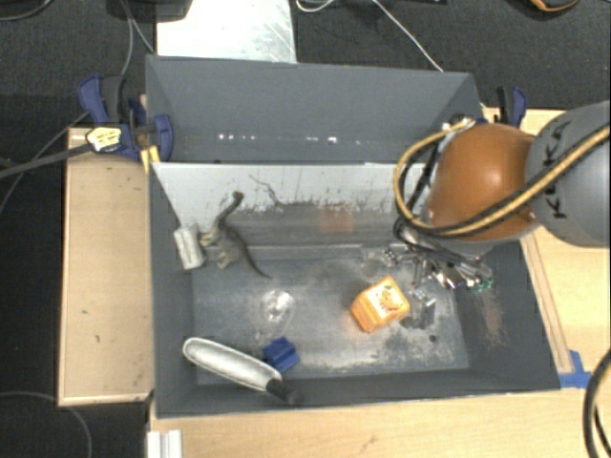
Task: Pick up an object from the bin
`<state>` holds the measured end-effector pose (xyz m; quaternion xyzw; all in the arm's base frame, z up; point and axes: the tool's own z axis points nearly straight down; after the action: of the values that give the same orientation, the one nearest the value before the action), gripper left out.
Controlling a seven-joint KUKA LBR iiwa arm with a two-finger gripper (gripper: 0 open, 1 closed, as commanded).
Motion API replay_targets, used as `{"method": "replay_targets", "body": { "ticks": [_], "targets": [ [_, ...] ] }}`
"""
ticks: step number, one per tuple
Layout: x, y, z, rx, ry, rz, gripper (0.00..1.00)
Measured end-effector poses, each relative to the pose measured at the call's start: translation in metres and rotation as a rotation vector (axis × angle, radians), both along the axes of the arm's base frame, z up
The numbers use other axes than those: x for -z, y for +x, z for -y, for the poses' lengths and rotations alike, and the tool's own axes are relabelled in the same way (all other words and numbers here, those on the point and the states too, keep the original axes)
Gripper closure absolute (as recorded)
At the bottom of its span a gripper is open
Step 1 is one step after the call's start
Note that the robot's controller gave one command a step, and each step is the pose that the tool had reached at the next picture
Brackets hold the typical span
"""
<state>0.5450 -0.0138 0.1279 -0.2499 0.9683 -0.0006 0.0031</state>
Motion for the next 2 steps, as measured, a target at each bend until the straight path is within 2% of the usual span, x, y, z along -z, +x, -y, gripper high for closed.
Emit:
{"method": "replay_targets", "body": {
  "ticks": [1,2],
  "targets": [
    [0.06,-0.008,-0.014,0.007,0.005,-0.015,0.0],
    [0.058,0.008,-0.005,-0.099,0.001,0.005,0.0]
  ]
}}
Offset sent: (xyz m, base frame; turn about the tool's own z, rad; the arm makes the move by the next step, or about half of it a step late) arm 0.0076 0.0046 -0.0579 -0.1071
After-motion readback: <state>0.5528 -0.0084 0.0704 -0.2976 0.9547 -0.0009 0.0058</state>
